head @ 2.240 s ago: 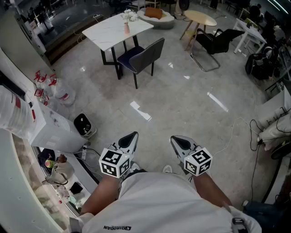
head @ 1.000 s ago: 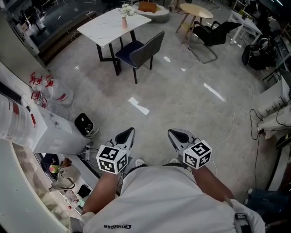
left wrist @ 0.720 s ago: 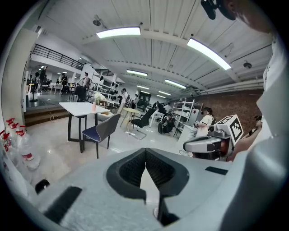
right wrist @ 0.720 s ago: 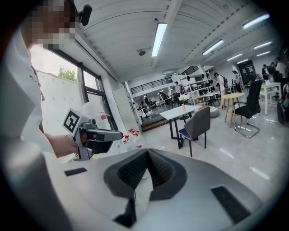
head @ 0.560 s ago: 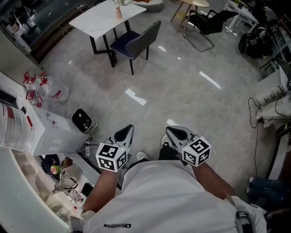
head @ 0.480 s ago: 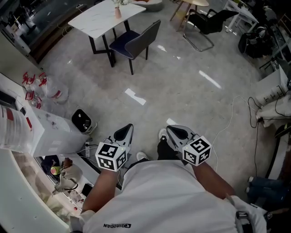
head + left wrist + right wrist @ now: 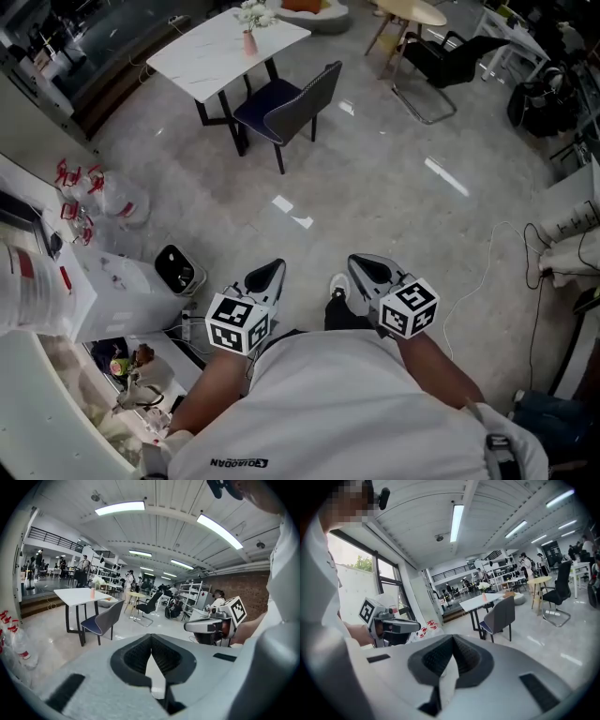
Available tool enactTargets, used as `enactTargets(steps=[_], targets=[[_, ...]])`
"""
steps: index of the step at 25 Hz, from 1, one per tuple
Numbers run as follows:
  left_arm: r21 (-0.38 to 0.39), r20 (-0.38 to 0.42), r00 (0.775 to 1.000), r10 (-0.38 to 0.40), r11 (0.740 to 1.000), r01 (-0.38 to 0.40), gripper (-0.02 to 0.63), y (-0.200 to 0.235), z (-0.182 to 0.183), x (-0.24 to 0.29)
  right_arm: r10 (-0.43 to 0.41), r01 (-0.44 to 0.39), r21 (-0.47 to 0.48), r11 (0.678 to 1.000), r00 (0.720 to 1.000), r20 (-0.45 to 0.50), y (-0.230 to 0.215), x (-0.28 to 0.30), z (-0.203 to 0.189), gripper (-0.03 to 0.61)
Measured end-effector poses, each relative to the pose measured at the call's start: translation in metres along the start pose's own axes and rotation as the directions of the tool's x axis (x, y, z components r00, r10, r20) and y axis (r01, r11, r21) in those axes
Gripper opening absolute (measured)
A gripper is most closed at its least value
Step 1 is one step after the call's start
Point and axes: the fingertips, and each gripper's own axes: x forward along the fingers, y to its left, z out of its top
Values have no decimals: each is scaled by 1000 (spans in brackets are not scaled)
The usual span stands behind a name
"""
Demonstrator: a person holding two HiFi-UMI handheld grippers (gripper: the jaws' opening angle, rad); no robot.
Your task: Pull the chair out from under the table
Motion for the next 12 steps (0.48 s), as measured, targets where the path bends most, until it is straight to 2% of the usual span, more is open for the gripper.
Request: enactTargets(steps=[6,12], targets=[[23,66,997,44,999,-46,8,23,80,67,28,-26,-42,999,998,60,-74,31,77,5],[-2,34,996,79,997,-79,8,32,96,131,63,-61,-63,996,997,45,-134,46,99,5]])
